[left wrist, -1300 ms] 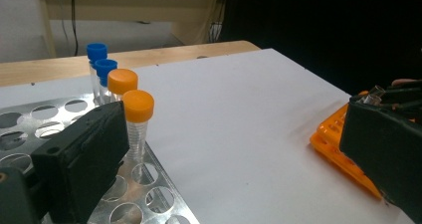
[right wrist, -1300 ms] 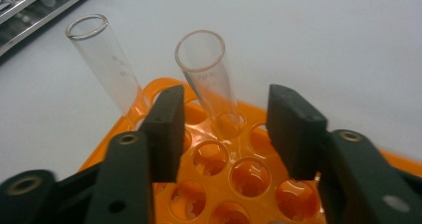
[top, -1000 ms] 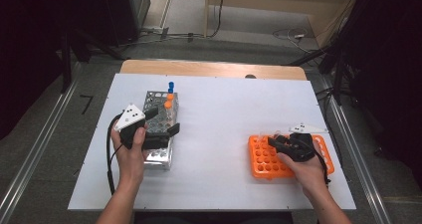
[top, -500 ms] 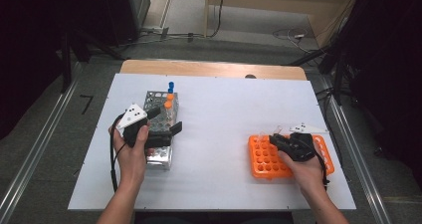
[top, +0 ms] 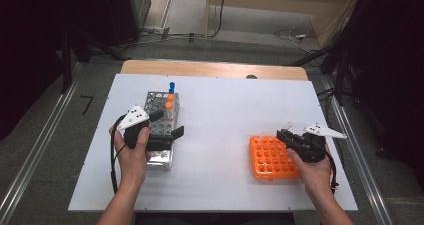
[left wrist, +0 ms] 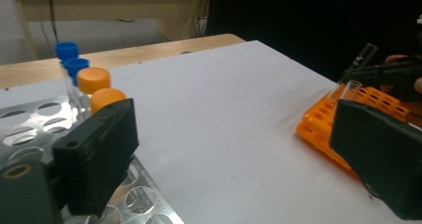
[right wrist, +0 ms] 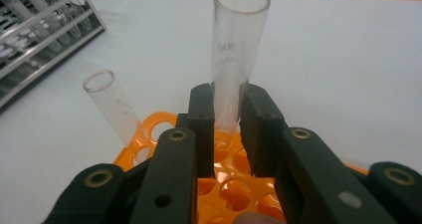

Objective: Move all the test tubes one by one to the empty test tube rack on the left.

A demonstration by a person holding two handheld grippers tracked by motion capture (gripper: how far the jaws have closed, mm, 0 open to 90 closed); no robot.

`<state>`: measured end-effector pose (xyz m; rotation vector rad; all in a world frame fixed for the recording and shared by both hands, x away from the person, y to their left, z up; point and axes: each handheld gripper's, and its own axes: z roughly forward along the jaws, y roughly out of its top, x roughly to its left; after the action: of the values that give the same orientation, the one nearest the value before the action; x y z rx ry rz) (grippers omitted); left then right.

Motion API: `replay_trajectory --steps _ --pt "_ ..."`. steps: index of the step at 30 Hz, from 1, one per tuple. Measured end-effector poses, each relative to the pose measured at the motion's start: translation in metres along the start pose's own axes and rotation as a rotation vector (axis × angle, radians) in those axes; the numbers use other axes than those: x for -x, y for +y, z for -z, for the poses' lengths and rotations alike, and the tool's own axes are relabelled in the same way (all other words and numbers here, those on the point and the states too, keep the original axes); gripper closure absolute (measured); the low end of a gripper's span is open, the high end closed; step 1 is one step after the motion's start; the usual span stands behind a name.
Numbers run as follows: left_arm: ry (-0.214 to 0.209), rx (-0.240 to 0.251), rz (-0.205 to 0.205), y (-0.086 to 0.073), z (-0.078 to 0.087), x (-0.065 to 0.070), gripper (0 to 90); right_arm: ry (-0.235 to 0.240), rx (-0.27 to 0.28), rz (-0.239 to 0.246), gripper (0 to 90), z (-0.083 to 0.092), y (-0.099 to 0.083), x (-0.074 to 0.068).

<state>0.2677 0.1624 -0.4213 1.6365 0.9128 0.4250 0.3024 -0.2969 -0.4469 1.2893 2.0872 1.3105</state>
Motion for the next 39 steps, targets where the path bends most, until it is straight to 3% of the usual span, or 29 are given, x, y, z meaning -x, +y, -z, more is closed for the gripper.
replay_trajectory --steps 9,18,22,35,39 --pt "-0.09 -0.007 -0.019 0.003 -0.006 0.01 1.3 0.059 0.062 0.009 73.9 0.011 0.006 -0.002" --pt "-0.113 -0.009 -0.028 0.003 -0.008 0.013 0.1 0.13 0.032 0.071 73.9 0.019 0.004 -0.018" --pt "-0.144 -0.018 -0.025 0.003 -0.012 0.017 0.1 0.168 0.022 0.084 73.9 0.02 0.003 -0.023" --pt "-0.195 -0.074 -0.039 0.003 -0.029 0.034 0.4 0.249 0.015 0.141 73.9 0.011 0.003 -0.047" --pt "-0.204 -0.092 -0.025 0.003 -0.034 0.04 2.7 0.268 0.006 0.153 73.9 0.005 0.003 -0.054"
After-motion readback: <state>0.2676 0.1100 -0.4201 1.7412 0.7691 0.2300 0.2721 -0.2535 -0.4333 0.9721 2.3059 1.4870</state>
